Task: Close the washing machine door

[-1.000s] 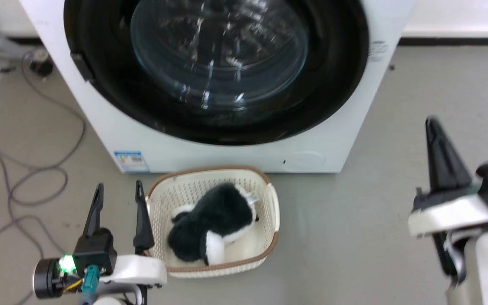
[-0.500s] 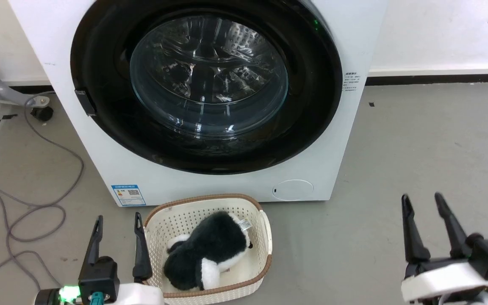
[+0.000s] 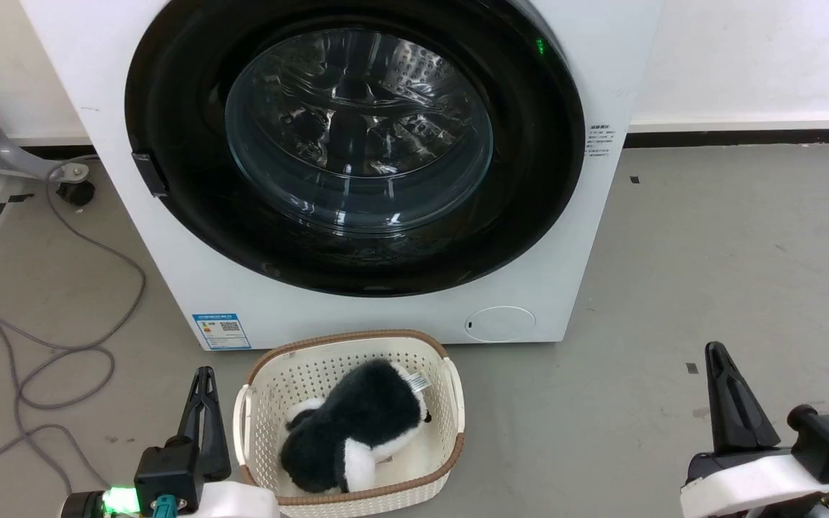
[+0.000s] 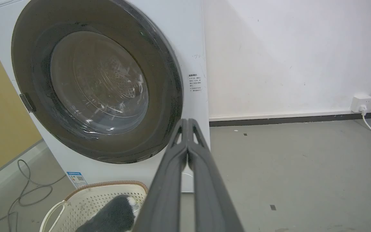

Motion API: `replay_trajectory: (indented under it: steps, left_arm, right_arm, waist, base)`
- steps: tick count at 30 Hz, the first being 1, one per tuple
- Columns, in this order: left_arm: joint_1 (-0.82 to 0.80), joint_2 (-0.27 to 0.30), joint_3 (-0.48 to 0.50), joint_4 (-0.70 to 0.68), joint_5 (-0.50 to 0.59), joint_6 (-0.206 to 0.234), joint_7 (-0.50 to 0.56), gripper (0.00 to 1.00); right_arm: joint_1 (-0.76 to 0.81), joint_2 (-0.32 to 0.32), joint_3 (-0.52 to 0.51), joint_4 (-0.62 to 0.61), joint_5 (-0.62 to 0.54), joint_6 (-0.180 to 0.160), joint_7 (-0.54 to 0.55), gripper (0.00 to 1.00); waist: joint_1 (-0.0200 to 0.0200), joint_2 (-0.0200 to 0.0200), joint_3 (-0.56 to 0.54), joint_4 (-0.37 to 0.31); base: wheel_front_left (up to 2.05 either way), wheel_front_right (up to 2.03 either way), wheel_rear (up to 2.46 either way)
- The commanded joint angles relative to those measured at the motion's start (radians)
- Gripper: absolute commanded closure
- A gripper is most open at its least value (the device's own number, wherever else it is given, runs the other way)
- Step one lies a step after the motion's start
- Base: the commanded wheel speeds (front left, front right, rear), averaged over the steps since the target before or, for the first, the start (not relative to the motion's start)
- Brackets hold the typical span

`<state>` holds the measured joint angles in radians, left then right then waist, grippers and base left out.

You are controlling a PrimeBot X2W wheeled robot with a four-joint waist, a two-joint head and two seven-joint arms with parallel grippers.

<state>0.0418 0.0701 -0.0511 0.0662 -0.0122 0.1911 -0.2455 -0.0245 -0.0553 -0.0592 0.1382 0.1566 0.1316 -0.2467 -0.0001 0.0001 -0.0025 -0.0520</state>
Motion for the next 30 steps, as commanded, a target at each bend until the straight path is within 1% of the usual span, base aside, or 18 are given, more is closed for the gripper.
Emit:
replay_trajectory:
  steps: [1, 30]
  left_arm:
    - [-0.002, -0.001, 0.002, -0.004, 0.001, -0.005, 0.005, 1.00]
    - [-0.012, -0.006, 0.014, -0.019, 0.004, -0.051, 0.065, 1.00]
  right_arm:
    - [0.001, 0.000, 0.002, -0.006, -0.007, 0.000, 0.005, 1.00]
    - [0.007, 0.002, 0.016, -0.039, -0.044, 0.000, 0.065, 1.00]
  waist:
    - [0.0001, -0.0001, 0.000, 0.001]
    - [0.0001, -0.0001, 0.001, 0.013]
  base:
    - [0.00, 0.00, 0.00]
    - [0.00, 0.00, 0.00]
